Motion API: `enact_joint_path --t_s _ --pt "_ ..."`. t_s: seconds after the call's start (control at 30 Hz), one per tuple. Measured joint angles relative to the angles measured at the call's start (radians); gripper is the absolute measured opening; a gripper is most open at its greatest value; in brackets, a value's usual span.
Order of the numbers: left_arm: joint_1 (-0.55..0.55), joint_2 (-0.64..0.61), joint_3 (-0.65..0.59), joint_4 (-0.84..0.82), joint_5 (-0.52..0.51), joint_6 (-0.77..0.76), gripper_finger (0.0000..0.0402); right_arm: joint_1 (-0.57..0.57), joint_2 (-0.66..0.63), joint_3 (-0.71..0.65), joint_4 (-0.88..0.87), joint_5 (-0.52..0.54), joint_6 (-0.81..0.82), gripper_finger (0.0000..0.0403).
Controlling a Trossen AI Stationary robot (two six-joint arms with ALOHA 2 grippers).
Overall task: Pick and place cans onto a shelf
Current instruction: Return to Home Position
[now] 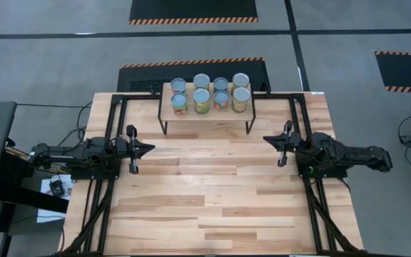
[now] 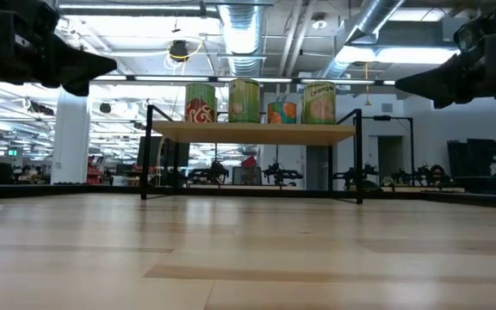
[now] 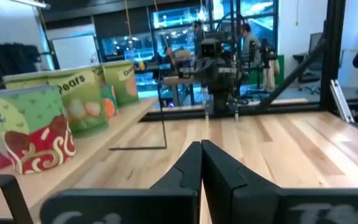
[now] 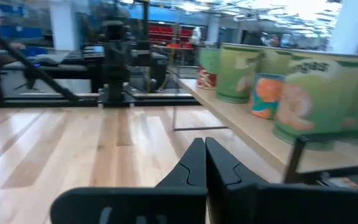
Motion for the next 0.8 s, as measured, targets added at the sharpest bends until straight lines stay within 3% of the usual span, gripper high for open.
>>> enact_joint_path --t_s 0.3,0.8 --pt "0.0 0.005 -0.001 -0.005 0.028 -0.061 0.0 -0.083 0.019 0.002 -0.023 -0.003 0.021 0.0031" --pt "0.0 0.005 -0.003 -0.005 0.029 -0.095 0.0 -0.095 0.019 0.001 -0.025 -0.002 0.024 0.0038"
